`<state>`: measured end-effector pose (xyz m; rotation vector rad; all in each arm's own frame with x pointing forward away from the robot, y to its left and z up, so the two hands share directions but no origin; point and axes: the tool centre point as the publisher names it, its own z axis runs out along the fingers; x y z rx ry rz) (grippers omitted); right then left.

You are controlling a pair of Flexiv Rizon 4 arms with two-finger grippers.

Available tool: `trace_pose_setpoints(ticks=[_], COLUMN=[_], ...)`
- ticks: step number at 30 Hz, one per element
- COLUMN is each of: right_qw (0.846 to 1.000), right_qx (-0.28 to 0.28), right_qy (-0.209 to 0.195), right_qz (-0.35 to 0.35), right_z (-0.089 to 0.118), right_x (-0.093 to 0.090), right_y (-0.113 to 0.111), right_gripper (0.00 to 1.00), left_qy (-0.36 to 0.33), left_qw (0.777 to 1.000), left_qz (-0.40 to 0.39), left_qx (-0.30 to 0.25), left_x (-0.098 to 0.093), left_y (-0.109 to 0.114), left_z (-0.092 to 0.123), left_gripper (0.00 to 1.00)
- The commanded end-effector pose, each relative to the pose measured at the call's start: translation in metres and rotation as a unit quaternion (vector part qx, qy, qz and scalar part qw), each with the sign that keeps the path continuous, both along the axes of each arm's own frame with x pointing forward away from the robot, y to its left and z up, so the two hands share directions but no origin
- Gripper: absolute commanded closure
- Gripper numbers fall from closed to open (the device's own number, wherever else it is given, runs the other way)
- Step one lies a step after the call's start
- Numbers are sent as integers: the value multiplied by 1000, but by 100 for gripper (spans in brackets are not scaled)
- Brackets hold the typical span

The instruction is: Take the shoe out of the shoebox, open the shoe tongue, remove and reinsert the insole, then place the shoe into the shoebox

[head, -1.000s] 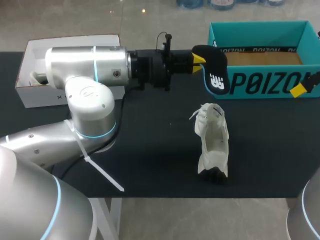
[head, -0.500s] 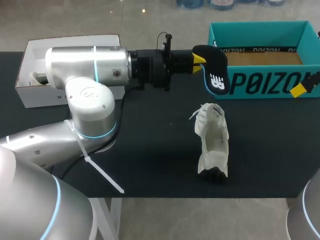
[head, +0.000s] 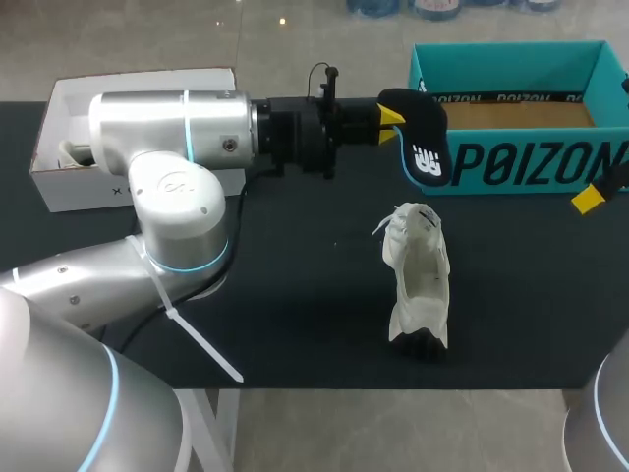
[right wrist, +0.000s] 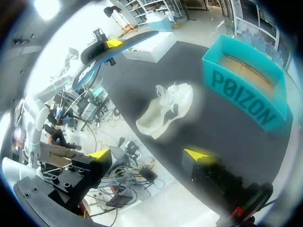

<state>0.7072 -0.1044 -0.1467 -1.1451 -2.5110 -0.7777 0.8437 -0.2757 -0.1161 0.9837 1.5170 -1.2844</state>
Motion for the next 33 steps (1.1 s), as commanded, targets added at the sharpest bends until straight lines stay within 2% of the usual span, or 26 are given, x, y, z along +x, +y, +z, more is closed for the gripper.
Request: trace_pose_setpoints(ticks=[1,5,8,27,33], right_qw=[999,999,998,998,998], right_qx=[-5,-2,-3,-1,-1], right_qy=[-30,-49,-64,-65,-65], right_qz=[-17,-7,-7,-1,-1], right_z=[-3,-3,2,4,4], right_x=[-26,-35,-40,-41,-41], right_y=[-9,-18,-17,-16,-16], right_gripper=[0,0,0,0,0], left_qy=[0,0,0,0,63], left_qw=[1000,1000,1000,1000,997], left_qz=[0,0,0,0,-21], left_qx=[0,0,0,0,24], left_x=[0,0,0,0,-46], left_y=[0,0,0,0,24], left_z=[0,0,0,0,-27], left_gripper=[100,100,100,100,100])
